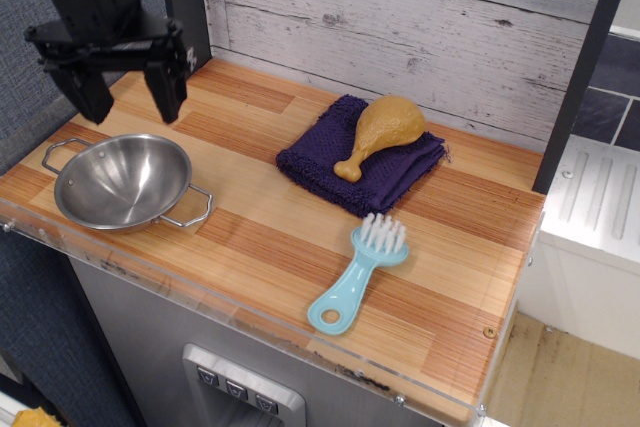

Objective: Move bowl to upper left corner

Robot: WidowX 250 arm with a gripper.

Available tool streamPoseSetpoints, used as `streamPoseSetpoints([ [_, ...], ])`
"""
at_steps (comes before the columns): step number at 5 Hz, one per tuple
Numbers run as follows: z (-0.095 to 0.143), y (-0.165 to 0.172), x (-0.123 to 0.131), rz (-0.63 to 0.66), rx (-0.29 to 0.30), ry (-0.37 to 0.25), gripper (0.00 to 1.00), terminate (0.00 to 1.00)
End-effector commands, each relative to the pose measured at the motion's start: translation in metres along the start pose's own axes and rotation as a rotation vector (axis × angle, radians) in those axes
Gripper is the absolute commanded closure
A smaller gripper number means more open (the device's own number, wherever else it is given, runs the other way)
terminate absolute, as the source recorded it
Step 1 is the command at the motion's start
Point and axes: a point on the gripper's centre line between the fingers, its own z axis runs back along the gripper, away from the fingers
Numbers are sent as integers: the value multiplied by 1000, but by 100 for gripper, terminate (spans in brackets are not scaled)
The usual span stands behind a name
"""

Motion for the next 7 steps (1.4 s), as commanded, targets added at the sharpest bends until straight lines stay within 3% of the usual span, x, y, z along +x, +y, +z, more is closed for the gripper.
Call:
streamPoseSetpoints([
  [1,-26,-2,4,40,21,18,0,0],
  [3,-51,-19,19,94,6,49,0,0],
  [5,-91,-36,24,89,96,98,0,0],
  [6,-97,-38,20,70,118,111,100,0],
  [7,-91,-43,18,32,116,129,100,0],
])
